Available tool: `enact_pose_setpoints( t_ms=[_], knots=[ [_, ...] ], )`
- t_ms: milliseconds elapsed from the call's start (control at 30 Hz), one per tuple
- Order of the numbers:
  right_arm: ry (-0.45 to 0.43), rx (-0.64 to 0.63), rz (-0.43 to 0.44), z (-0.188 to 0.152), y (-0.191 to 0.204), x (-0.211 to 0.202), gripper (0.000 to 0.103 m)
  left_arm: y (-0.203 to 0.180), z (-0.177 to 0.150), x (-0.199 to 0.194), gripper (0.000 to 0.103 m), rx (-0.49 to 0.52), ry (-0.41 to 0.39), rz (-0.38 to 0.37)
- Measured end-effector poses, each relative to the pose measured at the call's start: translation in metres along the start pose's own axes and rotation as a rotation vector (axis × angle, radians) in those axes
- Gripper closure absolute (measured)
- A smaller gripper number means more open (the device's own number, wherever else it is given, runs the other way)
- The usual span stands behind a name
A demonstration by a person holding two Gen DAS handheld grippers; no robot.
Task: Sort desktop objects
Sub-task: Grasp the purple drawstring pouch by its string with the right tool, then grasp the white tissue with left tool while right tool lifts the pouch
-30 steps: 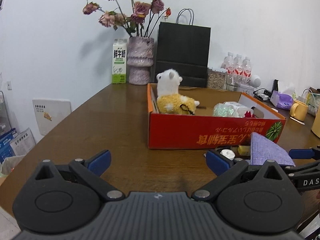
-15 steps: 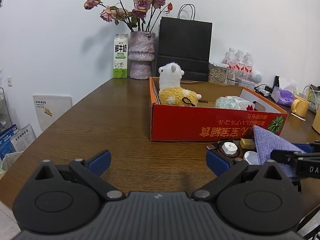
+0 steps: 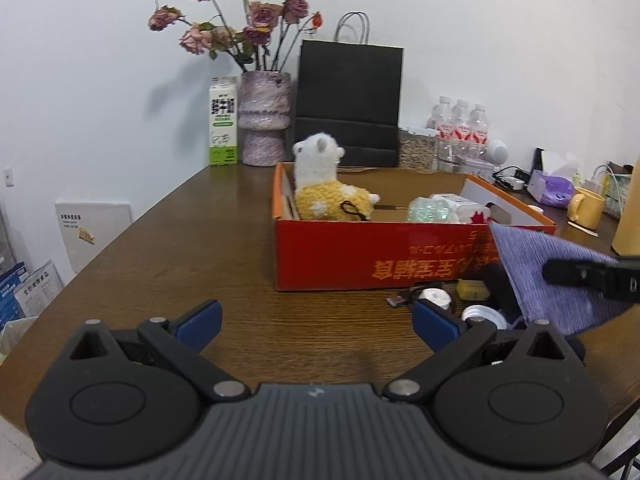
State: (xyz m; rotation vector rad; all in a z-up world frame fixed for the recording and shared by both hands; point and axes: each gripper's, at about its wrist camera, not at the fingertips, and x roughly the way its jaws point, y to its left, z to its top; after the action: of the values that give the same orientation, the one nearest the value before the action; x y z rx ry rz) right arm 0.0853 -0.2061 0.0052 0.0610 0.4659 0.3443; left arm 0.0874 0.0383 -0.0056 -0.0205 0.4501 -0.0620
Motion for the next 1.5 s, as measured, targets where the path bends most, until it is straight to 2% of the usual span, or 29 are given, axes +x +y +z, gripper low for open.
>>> enact_pose_setpoints(
  t_ms=[233,433,633,867,1267,1333,1400,1467,1500],
  knots=[
    [-0.050,0.010,-0.008,0.006,-0.009,-0.015,0.095,-0.025,0.001,0.000,0.000,0.039,0.005,-0.049],
    [-0.079,0.011,-0.049,0.004,-0.027,-0.034,0.095,-0.049,-0.003,0.004,0.000,0.063,0.040,-0.101],
    [-0.064,0.032,-0.089,-0.007,-0.052,-0.047,0.095,-0.067,-0.009,0.007,0.000,0.071,0.072,-0.119],
    [-0.028,0.052,-0.080,-0.025,-0.070,-0.047,0.095,-0.084,-0.016,0.011,0.000,0.072,0.114,-0.118],
    [-0.004,0.056,-0.048,-0.044,-0.075,-0.045,0.095,-0.093,-0.025,0.026,0.033,0.036,0.177,-0.110],
    [-0.003,0.055,-0.042,-0.045,-0.075,-0.044,0.095,-0.093,-0.026,0.029,0.046,0.023,0.190,-0.118],
    [0.000,0.054,-0.037,-0.046,-0.074,-0.044,0.095,-0.093,-0.027,0.030,0.053,0.022,0.186,-0.113],
    [0.002,0.054,-0.033,-0.047,-0.074,-0.043,0.095,-0.093,-0.028,0.029,0.067,0.018,0.185,-0.120],
    [0.003,0.054,-0.031,-0.047,-0.074,-0.043,0.095,-0.093,-0.028,0.029,0.078,0.019,0.186,-0.121]
  ],
)
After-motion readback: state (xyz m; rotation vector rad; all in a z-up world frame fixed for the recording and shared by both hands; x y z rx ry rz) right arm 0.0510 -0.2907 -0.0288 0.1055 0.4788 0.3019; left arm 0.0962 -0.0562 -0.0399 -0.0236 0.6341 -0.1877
